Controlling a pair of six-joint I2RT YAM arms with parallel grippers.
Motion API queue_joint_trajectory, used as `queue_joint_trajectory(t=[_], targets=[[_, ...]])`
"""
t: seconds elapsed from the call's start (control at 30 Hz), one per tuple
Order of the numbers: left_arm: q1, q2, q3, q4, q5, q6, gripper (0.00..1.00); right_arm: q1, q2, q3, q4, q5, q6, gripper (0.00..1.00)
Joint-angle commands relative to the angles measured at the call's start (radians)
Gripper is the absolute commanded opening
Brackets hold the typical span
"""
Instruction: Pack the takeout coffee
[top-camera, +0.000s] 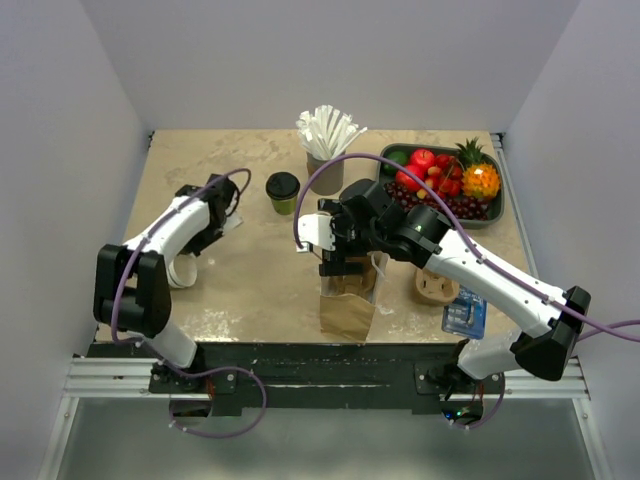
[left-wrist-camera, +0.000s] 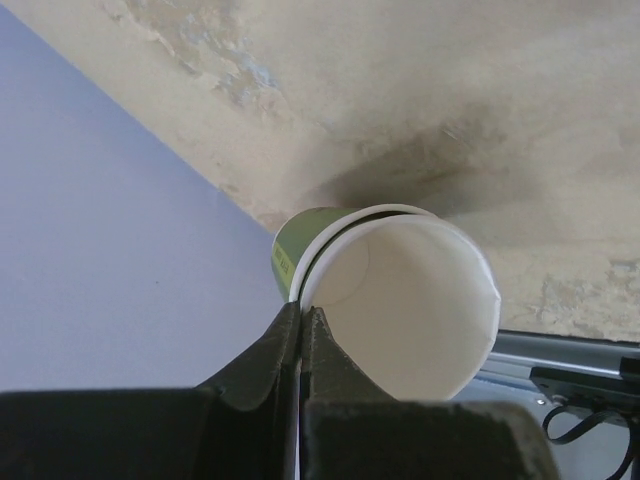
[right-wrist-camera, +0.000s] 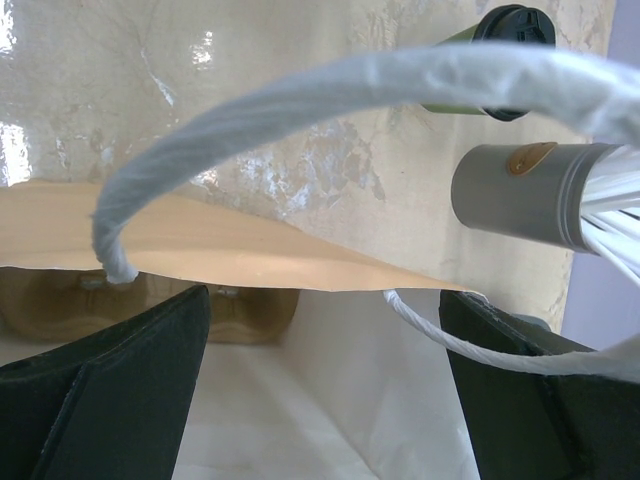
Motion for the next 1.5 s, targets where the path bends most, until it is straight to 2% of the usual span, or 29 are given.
queue_joint_trajectory(t=[0.0,0.3,0.67,1.03,1.2,1.47], targets=[[0.137,0.052,0.147,-0.003,0.124,-0.034,0.00,-0.003,-0.019,-0.009,0.030,0.006,0.011,0.99],[0.340,0.193,0.437,-0.028,0.341,-0.103,0.00,-0.003,-0.010,-0.022,0.027,0.017,0.015,0.99],[0.480,0.330,0.627,0.116,0.550,-0.224,0.00,-0.003,0.017,-0.029,0.005,0.050,0.012,0.99],[0.524,0.332,0.646,0.292,0.691,-0.362,0.00,-0.003,0.047,0.024,-0.032,0.069,0.037,0.99],[0.538,0.327,0.582,0.374,0.714,-0.417,0.00,-0.003,0.063,0.039,-0.033,0.069,0.044,0.99],[0.575,0.304,0.448,0.604,0.801,-0.566,0.00,-0.003,0.096,0.068,-0.036,0.089,0.046,0.99]])
